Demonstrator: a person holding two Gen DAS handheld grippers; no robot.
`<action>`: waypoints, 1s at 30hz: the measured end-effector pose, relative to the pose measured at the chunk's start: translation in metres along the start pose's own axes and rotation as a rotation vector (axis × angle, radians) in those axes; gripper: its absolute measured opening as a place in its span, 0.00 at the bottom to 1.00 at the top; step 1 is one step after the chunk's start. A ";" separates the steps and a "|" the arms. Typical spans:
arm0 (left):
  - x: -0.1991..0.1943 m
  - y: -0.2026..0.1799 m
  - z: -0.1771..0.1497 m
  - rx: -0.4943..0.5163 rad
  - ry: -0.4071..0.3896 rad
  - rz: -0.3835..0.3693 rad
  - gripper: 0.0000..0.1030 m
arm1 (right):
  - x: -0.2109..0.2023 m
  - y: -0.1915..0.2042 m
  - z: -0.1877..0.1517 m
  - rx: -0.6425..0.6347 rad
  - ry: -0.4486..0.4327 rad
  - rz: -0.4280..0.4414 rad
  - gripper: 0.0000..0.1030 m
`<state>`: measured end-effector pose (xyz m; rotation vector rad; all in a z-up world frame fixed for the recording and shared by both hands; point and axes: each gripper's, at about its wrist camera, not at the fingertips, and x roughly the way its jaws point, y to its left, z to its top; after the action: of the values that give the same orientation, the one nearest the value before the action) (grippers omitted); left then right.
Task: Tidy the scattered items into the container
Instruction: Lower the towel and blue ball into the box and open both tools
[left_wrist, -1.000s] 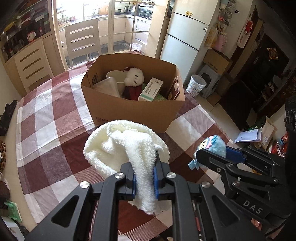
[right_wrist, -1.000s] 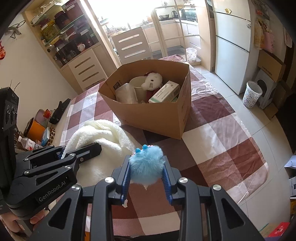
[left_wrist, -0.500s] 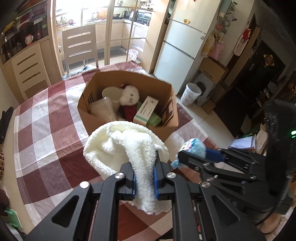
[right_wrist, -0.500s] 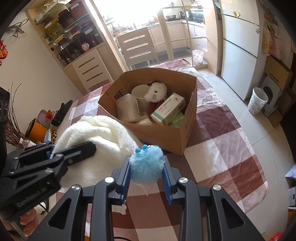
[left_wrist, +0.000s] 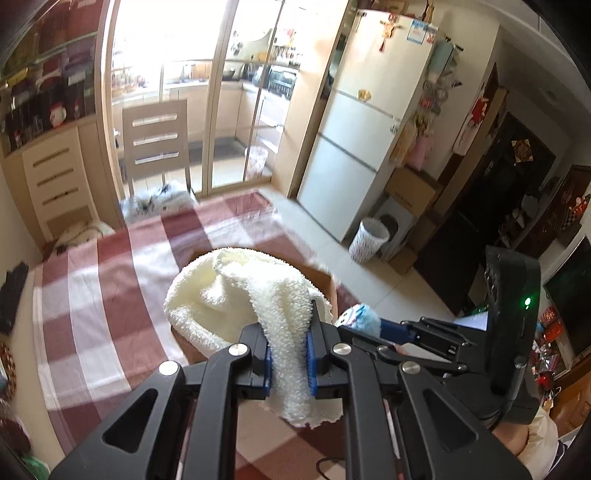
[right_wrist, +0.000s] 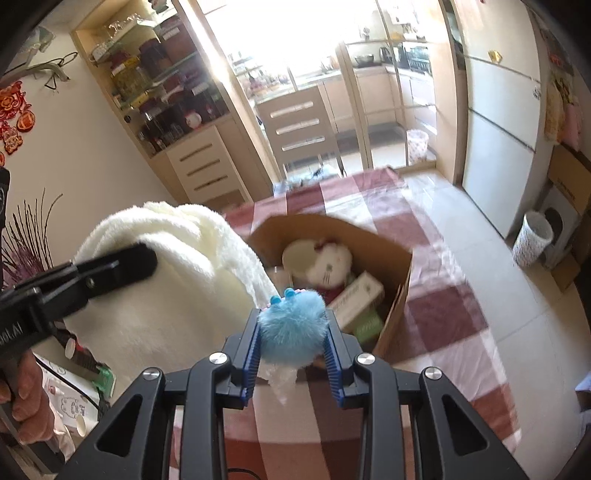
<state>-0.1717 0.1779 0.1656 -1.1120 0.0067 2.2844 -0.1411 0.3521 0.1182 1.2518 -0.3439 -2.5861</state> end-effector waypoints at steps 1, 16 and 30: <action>-0.001 0.000 0.009 0.003 -0.014 -0.002 0.13 | 0.000 -0.001 0.007 -0.003 -0.008 0.003 0.30; 0.088 0.037 0.032 -0.042 0.130 0.002 0.14 | 0.075 -0.021 0.031 0.009 0.094 -0.021 0.30; 0.189 0.064 -0.005 -0.056 0.320 0.013 0.14 | 0.146 -0.041 0.019 0.034 0.231 -0.098 0.30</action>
<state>-0.2906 0.2199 0.0107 -1.4987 0.0762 2.1053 -0.2488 0.3462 0.0103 1.5976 -0.2890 -2.4876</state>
